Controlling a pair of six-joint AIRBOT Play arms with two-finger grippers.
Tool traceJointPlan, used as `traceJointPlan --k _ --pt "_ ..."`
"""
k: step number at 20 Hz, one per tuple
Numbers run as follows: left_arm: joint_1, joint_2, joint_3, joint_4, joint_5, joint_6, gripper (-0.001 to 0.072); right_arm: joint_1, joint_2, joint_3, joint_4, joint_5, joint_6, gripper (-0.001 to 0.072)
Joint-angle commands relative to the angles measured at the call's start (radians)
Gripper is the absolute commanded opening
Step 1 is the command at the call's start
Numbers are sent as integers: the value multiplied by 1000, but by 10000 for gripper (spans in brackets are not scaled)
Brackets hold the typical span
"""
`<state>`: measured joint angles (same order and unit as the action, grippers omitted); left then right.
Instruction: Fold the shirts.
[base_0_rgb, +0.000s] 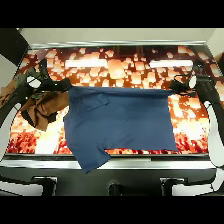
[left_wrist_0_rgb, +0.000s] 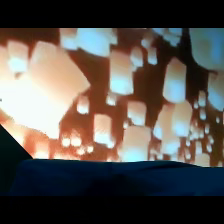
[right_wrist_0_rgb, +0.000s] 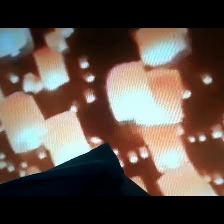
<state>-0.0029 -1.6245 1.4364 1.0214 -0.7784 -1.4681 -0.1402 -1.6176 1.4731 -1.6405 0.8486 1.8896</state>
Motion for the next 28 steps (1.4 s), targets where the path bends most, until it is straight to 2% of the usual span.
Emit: traceJointPlan --k 1,4,6,9,12,17,18,19,20,22,24,26,28 --pt "31 11 23 18 -241 59 33 0 29 10 -19 167 -14 45" --pt "39 11 12 146 -490 55 33 0 33 10 -18 455 -101 45" --pt "39 11 -9 188 -595 55 32 0 33 1 -18 545 -143 46" --pt "32 11 -86 183 -625 55 32 0 20 -39 25 523 -152 46" --pt "31 11 -164 182 -639 56 32 0 -37 -43 76 609 -182 45" --pt "33 11 -196 183 -580 55 37 0 -64 -55 78 644 -172 46" --pt "34 11 -194 180 -574 55 144 0 -64 -55 84 646 -168 96" --pt "35 11 -188 181 -578 55 356 0 -60 -54 88 650 -166 261" --pt "44 12 -175 181 -604 55 516 0 -51 -53 88 676 -195 330" --pt "74 19 -144 180 -679 55 520 -29 -19 -53 99 733 -228 343" --pt "109 64 -151 179 -742 55 450 -113 16 -53 139 834 -269 343" --pt "122 161 -252 174 -731 56 460 -212 50 -75 141 880 -247 343" --pt "122 277 -447 157 -669 58 477 -267 97 -138 143 869 -248 342"
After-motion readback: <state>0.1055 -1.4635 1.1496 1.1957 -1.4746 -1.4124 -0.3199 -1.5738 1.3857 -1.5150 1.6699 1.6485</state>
